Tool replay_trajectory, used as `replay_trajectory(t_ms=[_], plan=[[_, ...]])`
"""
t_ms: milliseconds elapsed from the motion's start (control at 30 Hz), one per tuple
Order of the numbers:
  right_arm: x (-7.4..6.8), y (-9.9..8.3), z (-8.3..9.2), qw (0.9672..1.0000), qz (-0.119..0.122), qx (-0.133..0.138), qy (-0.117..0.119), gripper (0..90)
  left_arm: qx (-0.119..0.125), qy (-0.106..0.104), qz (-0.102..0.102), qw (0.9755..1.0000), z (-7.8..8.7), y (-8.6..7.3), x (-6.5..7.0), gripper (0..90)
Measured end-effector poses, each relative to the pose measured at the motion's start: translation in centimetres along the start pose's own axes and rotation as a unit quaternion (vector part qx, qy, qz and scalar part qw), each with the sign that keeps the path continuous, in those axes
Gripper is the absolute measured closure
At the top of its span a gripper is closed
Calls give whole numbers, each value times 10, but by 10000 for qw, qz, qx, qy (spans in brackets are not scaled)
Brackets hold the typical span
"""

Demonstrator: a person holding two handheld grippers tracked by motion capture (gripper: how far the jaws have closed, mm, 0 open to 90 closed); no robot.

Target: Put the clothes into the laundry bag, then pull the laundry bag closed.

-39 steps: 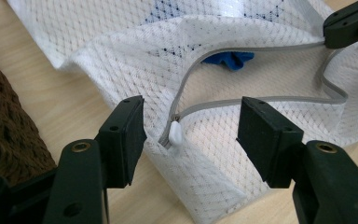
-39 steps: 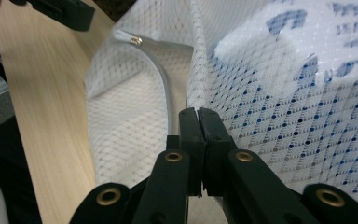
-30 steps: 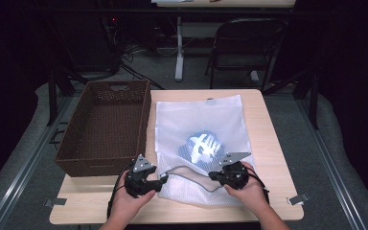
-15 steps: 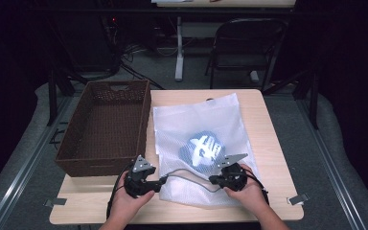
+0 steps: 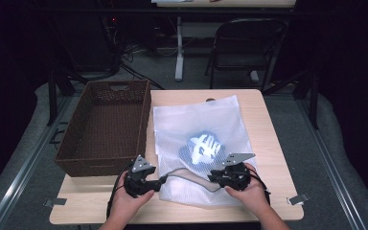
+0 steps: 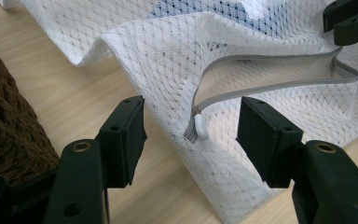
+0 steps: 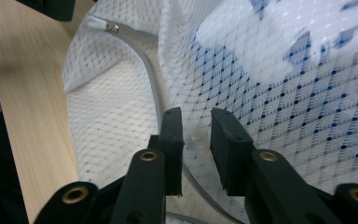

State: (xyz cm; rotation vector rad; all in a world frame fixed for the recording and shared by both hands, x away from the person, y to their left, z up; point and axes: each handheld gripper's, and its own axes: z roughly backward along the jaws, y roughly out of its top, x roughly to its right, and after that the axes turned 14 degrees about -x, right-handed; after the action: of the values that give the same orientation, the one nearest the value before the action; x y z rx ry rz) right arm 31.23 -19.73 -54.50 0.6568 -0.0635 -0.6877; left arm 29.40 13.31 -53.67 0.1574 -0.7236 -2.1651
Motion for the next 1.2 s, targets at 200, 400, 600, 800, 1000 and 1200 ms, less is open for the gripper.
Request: replay_trajectory(t_ms=[200,400,600,800,1000,1200], plan=[[-5,3,8,9996,84,228,-123,670,6,141,-139,9998,1,0,3,451],[-14,7,13,9981,251,488,-263,639,26,145,-54,9999,4,-1,4,471],[-20,10,11,9974,234,586,-350,613,70,132,-103,9998,4,-3,4,508],[-25,13,8,9973,197,600,-379,592,-88,36,79,9999,-2,-5,4,498],[-28,17,6,9976,195,606,-255,606,-239,-37,189,9995,-8,-7,2,488],[-30,17,6,9976,218,623,-227,606,-310,-69,266,9991,-13,-8,1,464]])
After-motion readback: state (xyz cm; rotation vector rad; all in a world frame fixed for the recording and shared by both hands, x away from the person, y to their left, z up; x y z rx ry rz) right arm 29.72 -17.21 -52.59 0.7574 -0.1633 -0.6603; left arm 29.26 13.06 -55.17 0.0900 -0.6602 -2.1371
